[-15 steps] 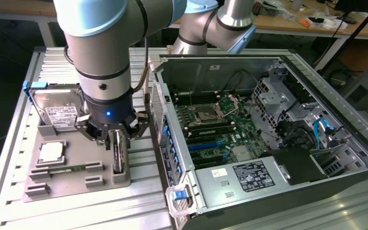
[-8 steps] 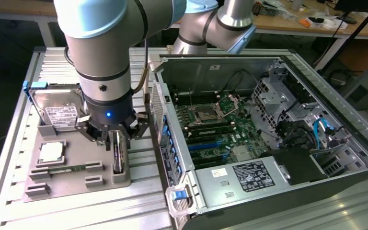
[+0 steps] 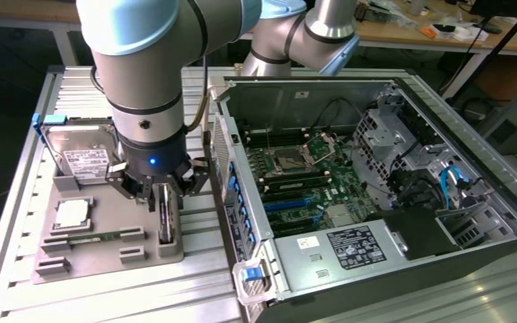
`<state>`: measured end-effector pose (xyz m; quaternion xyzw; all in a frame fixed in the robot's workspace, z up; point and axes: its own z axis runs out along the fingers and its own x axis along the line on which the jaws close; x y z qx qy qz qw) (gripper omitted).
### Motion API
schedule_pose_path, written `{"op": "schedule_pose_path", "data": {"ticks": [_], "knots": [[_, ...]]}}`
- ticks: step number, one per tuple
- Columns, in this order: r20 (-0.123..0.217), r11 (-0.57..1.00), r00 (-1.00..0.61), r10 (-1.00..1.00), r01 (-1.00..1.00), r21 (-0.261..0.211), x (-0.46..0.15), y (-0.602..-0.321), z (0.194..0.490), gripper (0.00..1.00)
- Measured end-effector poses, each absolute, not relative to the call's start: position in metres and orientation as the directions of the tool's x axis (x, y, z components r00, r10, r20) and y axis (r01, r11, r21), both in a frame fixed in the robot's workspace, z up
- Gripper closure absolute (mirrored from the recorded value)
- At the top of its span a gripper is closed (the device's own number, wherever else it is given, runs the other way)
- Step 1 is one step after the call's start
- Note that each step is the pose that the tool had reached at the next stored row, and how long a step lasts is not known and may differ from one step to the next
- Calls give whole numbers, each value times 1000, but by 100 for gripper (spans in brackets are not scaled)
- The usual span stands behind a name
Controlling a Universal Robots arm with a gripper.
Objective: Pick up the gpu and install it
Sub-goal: 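Pick up the gpu and move the gpu toward the slot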
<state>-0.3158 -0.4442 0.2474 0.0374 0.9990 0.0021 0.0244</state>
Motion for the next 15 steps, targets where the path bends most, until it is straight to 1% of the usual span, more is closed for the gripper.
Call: {"op": "schedule_pose_path", "data": {"ticks": [15], "knots": [[-48, 997, -996, 75, 75, 6, -319, -443, 246, 52]]}}
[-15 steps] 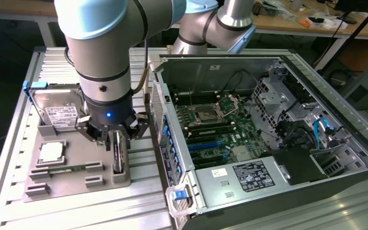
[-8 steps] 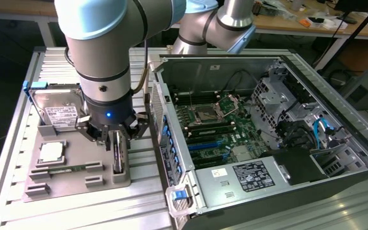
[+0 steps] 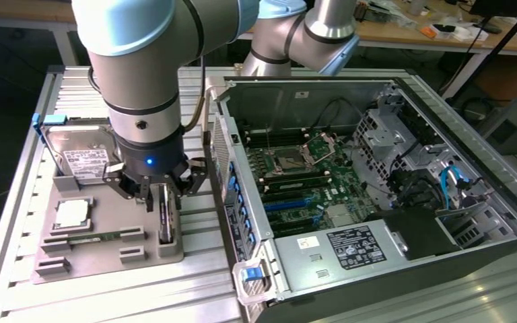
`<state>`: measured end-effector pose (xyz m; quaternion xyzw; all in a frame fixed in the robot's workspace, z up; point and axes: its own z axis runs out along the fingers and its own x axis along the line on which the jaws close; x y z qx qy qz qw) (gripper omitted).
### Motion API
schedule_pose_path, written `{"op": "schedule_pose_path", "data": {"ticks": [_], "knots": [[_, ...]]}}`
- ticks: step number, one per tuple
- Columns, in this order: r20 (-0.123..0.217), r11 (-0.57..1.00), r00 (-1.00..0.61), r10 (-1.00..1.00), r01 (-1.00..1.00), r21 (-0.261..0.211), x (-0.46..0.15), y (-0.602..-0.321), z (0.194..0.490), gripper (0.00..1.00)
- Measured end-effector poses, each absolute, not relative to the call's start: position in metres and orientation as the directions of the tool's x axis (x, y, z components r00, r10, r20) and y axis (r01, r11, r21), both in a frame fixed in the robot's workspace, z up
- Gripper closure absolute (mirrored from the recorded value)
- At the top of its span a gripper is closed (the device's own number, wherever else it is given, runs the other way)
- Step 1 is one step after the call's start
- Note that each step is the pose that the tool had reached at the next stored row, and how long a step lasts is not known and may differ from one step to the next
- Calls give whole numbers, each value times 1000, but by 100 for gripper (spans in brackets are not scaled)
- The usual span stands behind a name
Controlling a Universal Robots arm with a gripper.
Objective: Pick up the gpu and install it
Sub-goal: 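Pick up the gpu and move the gpu toward the slot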
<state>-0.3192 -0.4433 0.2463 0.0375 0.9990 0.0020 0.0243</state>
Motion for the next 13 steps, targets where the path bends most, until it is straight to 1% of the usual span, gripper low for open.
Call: {"op": "schedule_pose_path", "data": {"ticks": [3, 4, 5, 6, 9, 10, 11, 13], "knots": [[-48, 997, -996, 75, 75, 6, -319, -443, 246, 53], [-48, 997, -996, 75, 75, 6, -319, -443, 246, 60], [-48, 997, -996, 75, 75, 6, -319, -443, 246, 60], [-48, 997, -996, 75, 75, 6, -319, -443, 246, 67], [-48, 997, -996, 75, 75, 6, -319, -443, 246, 67], [-48, 997, -996, 75, 75, 6, -319, -443, 246, 69], [-48, 997, -996, 75, 75, 6, -319, -443, 246, 73], [-48, 997, -996, 75, 75, 6, -319, -443, 246, 73]]}}
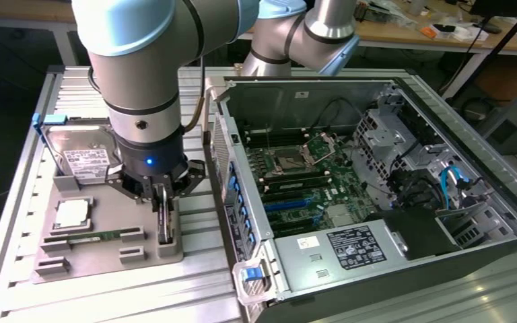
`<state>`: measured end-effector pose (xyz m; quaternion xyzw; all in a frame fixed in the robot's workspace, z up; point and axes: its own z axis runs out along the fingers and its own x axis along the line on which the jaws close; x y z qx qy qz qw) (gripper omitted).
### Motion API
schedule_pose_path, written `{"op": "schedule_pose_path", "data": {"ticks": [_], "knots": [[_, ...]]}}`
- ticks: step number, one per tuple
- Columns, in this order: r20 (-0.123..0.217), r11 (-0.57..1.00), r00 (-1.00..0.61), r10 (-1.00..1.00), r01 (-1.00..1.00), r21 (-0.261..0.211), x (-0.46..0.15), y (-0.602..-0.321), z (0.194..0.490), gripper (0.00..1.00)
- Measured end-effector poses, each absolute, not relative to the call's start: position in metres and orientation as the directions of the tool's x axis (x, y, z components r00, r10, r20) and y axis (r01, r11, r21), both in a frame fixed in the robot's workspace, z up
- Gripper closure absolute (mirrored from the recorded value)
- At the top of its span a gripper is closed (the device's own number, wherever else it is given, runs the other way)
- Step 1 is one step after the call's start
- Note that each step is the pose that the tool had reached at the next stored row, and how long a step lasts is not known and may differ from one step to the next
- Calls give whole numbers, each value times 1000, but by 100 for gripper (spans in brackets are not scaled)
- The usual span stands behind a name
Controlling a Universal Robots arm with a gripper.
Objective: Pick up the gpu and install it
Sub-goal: 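Pick up the gpu and move the gpu toward the slot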
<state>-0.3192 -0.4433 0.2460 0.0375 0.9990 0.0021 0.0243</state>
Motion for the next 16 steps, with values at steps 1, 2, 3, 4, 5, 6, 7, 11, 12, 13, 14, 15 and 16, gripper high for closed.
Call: {"op": "schedule_pose_path", "data": {"ticks": [1, 2, 3, 4, 5, 6, 7, 11, 12, 13, 14, 15, 16], "knots": [[-48, 997, -996, 75, 75, 6, -319, -443, 246, 73], [-48, 997, -996, 75, 75, 6, -319, -443, 246, 73], [-48, 997, -996, 75, 75, 6, -319, -443, 246, 73], [-48, 997, -996, 75, 75, 6, -319, -443, 246, 73], [-48, 997, -996, 75, 75, 6, -319, -443, 246, 73], [-48, 997, -996, 75, 75, 6, -319, -443, 246, 73], [-48, 997, -996, 75, 75, 6, -319, -443, 246, 73], [-48, 997, -996, 75, 75, 6, -319, -443, 246, 73], [-48, 997, -996, 75, 75, 6, -319, -443, 246, 73], [-48, 997, -996, 75, 75, 6, -319, -443, 246, 73], [-49, 997, -996, 75, 75, 6, -319, -443, 247, 73], [-48, 997, -996, 75, 75, 6, -319, -443, 251, 73], [-48, 997, -996, 75, 75, 6, -319, -443, 261, 73]]}}
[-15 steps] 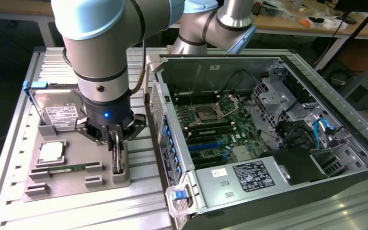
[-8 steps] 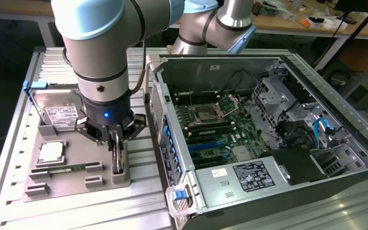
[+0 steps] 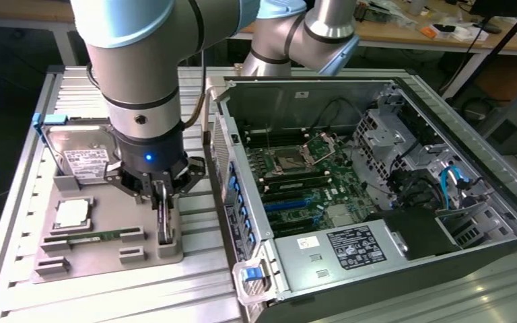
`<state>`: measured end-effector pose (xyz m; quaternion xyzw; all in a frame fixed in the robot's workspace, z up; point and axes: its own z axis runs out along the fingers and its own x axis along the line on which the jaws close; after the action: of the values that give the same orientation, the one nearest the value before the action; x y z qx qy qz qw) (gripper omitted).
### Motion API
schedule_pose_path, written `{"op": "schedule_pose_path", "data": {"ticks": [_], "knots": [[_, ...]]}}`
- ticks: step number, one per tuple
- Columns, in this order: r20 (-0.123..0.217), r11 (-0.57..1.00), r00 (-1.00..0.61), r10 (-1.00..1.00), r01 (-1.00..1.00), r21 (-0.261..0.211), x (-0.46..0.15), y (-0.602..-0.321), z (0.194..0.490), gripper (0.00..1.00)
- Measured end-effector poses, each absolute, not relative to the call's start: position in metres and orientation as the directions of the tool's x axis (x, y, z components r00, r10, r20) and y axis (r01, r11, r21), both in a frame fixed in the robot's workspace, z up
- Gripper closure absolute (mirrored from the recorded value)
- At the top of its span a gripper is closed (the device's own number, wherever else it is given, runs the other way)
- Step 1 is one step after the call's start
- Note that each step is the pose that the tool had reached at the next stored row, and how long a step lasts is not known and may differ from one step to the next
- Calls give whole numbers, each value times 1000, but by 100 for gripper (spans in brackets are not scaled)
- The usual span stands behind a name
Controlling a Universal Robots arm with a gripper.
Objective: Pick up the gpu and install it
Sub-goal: 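Pick up the gpu and move the gpu toward the slot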
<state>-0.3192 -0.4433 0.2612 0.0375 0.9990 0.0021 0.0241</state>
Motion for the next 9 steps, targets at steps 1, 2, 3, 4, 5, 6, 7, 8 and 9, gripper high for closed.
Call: {"op": "schedule_pose_path", "data": {"ticks": [1, 2, 3, 4, 5, 6, 7, 8, 9], "knots": [[-48, 997, -996, 75, 75, 6, -319, -443, 271, 73], [-48, 997, -996, 75, 75, 6, -319, -443, 275, 73], [-48, 997, -996, 75, 75, 6, -319, -443, 277, 73], [-48, 997, -996, 75, 75, 6, -319, -443, 277, 73], [-48, 997, -996, 75, 75, 6, -319, -443, 278, 73], [-48, 997, -996, 75, 75, 6, -319, -443, 281, 73], [-48, 997, -996, 75, 75, 6, -319, -443, 283, 73], [-48, 997, -996, 75, 75, 6, -319, -443, 286, 73], [-48, 997, -996, 75, 75, 6, -319, -443, 289, 73]]}}
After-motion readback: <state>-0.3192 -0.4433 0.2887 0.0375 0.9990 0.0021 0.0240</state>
